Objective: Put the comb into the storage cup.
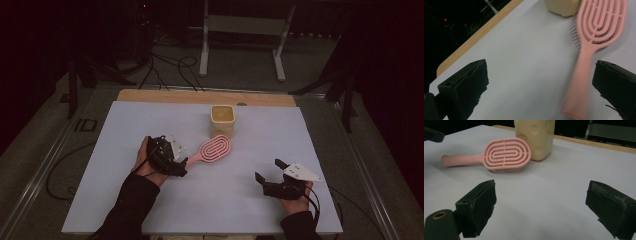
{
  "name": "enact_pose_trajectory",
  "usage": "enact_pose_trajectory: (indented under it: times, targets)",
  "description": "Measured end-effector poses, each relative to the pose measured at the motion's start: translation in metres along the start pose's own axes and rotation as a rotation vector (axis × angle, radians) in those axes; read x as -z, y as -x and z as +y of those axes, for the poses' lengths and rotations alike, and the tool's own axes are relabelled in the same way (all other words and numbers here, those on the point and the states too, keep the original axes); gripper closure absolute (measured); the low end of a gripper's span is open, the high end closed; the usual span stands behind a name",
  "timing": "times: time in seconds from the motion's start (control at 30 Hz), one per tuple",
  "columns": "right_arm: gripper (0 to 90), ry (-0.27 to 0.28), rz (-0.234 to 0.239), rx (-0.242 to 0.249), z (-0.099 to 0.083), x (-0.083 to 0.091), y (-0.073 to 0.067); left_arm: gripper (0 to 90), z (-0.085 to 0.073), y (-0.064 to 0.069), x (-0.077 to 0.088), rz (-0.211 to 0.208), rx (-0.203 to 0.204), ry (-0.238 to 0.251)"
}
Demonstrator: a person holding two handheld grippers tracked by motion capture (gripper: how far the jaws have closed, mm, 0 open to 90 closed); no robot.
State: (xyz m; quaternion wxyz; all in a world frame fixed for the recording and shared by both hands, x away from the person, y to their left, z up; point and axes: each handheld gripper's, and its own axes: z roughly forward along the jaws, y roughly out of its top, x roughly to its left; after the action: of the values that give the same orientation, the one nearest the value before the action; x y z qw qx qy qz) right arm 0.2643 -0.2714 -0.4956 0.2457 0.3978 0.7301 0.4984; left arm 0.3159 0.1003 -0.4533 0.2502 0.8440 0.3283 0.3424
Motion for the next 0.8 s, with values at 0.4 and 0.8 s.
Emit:
enact_pose_trajectory:
  times: [0.4, 0.8]
  targets:
    - [9.3, -0.003, -0.003, -0.001, 0.0, 0.0, 0.0, 1.0, 0.017, 0.02, -0.015, -0.011, -0.063, -0.042]
    - [9.3, -0.003, -0.003, -0.002, 0.0, 0.001, 0.001, 1.4, 0.027, 0.04, -0.034, -0.011, -0.121, -0.113]
